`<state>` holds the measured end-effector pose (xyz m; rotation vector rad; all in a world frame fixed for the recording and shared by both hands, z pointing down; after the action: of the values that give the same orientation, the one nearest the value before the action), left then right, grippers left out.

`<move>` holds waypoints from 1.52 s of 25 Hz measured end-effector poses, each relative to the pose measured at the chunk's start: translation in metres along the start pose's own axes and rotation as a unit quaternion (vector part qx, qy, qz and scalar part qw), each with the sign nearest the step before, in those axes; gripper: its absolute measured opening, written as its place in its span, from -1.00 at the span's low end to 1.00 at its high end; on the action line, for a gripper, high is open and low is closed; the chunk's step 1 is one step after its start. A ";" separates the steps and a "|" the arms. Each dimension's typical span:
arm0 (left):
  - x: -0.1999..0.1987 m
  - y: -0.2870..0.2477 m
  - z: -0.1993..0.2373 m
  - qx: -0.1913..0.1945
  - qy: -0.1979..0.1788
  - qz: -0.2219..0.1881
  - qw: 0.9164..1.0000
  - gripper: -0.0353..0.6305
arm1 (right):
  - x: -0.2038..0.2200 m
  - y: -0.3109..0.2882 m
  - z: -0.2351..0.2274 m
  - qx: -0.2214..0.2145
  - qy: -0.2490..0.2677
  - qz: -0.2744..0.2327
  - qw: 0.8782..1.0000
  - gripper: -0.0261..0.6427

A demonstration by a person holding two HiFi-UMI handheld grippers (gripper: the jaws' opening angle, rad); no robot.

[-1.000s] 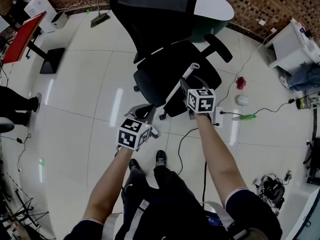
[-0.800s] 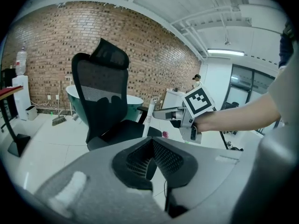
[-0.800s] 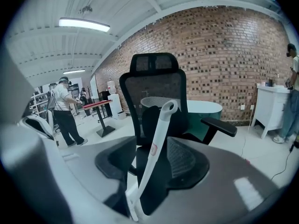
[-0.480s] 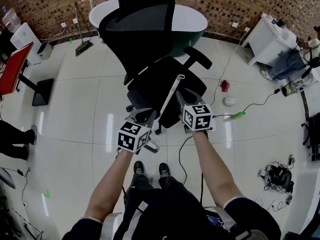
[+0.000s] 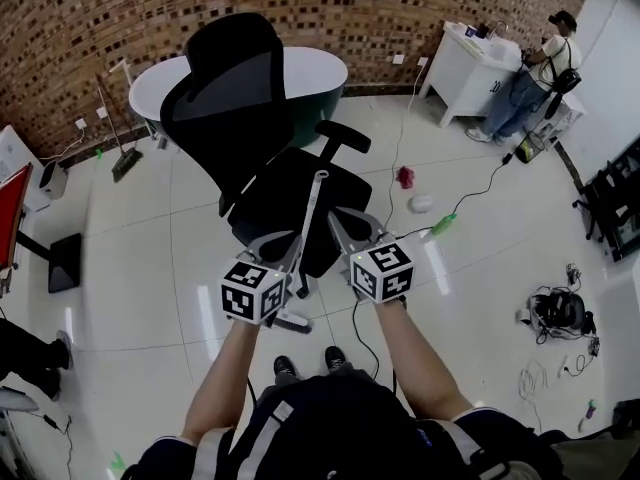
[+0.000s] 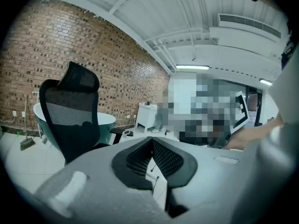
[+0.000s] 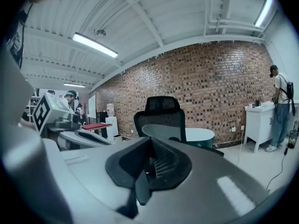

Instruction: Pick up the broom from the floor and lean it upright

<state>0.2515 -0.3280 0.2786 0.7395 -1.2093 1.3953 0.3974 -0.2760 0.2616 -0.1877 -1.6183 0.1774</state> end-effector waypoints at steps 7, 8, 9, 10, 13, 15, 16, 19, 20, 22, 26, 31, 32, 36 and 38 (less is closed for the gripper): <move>-0.017 0.020 -0.021 0.017 -0.023 -0.016 0.999 -0.89 | -0.018 0.039 0.026 -0.016 -0.041 -0.040 0.998 -0.92; -0.019 0.022 -0.024 0.018 -0.025 -0.019 0.999 -0.89 | -0.021 0.042 0.029 -0.020 -0.042 -0.046 0.998 -0.92; -0.021 0.024 -0.026 0.020 -0.027 -0.022 0.999 -0.89 | -0.024 0.045 0.032 -0.025 -0.044 -0.052 0.997 -0.92; -0.023 0.025 -0.028 0.021 -0.028 -0.025 0.999 -0.89 | -0.026 0.048 0.035 -0.030 -0.046 -0.058 0.997 -0.92; -0.028 0.031 -0.032 0.017 -0.028 -0.037 0.999 -0.89 | -0.029 0.051 0.044 -0.048 -0.044 -0.062 0.996 -0.92; -0.030 0.034 -0.033 0.014 -0.030 -0.042 0.999 -0.89 | -0.028 0.052 0.047 -0.056 -0.043 -0.061 0.996 -0.92; -0.031 0.036 -0.033 0.012 -0.031 -0.043 0.998 -0.89 | -0.028 0.051 0.048 -0.059 -0.043 -0.061 0.995 -0.92; -0.032 0.040 -0.031 0.006 -0.033 -0.045 0.998 -0.89 | -0.028 0.049 0.051 -0.067 -0.045 -0.062 0.995 -0.92; -0.033 0.041 -0.030 0.004 -0.031 -0.046 0.998 -0.89 | -0.029 0.048 0.051 -0.070 -0.045 -0.063 0.995 -0.92; -0.035 0.041 -0.029 0.001 -0.029 -0.048 0.998 -0.89 | -0.032 0.045 0.050 -0.074 -0.044 -0.064 0.994 -0.92; -0.037 0.041 -0.028 0.001 -0.030 -0.053 0.998 -0.89 | -0.033 0.042 0.050 -0.078 -0.040 -0.063 0.994 -0.92; -0.039 0.038 -0.031 0.004 -0.029 -0.055 0.998 -0.89 | -0.034 0.042 0.047 -0.084 -0.036 -0.061 0.994 -0.92; -0.039 0.037 -0.031 0.004 -0.029 -0.055 0.998 -0.89 | -0.035 0.042 0.047 -0.085 -0.036 -0.061 0.994 -0.92; -0.039 0.035 -0.030 0.005 -0.027 -0.054 0.998 -0.89 | -0.033 0.041 0.046 -0.088 -0.036 -0.058 0.994 -0.92; -0.040 0.033 -0.029 0.006 -0.027 -0.055 0.998 -0.89 | -0.033 0.039 0.046 -0.089 -0.036 -0.058 0.994 -0.92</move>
<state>0.2334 -0.3104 0.2247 0.8434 -1.1857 1.3001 0.3538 -0.2459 0.2182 -0.2264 -1.7126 -0.0504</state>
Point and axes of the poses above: the fingertips, and each gripper's own axes: y backward along the fingers, z to its left, x out of its underside, the point moved 7 cm from there along y, backward along the fingers, and after that the axes turned 8 degrees about x, right-handed, at the moved point
